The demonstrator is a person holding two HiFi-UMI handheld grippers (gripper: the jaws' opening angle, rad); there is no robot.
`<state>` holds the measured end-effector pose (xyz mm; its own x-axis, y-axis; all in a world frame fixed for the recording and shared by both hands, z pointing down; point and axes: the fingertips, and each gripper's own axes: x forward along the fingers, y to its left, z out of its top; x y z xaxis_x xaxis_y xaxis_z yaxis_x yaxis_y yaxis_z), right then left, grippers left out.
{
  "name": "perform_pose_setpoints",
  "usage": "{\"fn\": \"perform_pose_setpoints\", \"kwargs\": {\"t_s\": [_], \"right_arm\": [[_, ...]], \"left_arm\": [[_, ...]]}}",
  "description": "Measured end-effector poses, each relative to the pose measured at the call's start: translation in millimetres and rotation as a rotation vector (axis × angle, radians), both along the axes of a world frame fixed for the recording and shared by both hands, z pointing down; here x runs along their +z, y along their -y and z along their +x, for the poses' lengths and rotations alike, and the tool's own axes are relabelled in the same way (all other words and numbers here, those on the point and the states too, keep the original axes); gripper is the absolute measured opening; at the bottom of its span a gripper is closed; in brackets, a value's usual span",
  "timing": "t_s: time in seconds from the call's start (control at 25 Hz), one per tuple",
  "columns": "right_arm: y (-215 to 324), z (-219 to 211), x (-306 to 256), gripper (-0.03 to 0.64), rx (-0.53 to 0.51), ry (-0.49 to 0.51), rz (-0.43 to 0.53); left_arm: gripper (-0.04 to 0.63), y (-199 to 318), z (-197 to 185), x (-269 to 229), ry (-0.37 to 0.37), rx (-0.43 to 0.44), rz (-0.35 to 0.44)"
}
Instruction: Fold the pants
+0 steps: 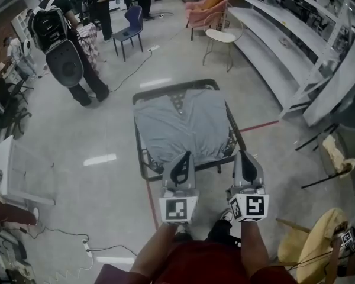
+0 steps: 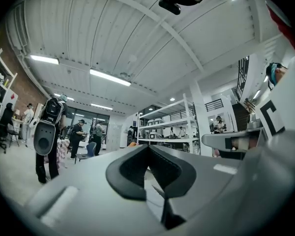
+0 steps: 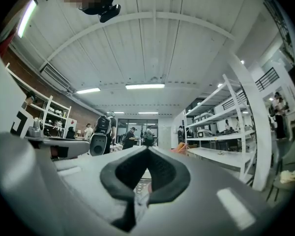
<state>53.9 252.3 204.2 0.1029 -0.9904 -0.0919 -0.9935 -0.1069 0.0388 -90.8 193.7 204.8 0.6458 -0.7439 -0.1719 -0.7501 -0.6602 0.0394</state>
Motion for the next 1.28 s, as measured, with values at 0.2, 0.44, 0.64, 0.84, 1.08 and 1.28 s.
{"fn": "perform_pose_setpoints", "kwargs": {"t_s": [0.2,0.44,0.64,0.84,1.08,1.28], "right_arm": [[-8,70,-2,0.0,0.03,0.005,0.015],[-16,168,-16,0.0,0.05,-0.047,0.032],[-22,246,-22,0.0,0.058,-0.071,0.044],[-26,310,-21,0.0,0.046,-0.068,0.04],[-17,356,-14,0.0,0.029,-0.023,0.036],[4,377,-7,0.0,0.0,-0.006,0.045]], "left_arm": [[0.005,-5,78,-3,-0.012,0.033,0.006],[0.005,-13,190,-6,-0.013,0.071,0.007],[0.005,-15,275,-14,-0.025,0.094,0.013],[0.005,-18,339,-16,-0.016,0.092,0.019],[0.005,-11,384,-14,0.006,0.072,0.024],[0.005,10,406,-2,0.028,0.057,-0.014]]}}
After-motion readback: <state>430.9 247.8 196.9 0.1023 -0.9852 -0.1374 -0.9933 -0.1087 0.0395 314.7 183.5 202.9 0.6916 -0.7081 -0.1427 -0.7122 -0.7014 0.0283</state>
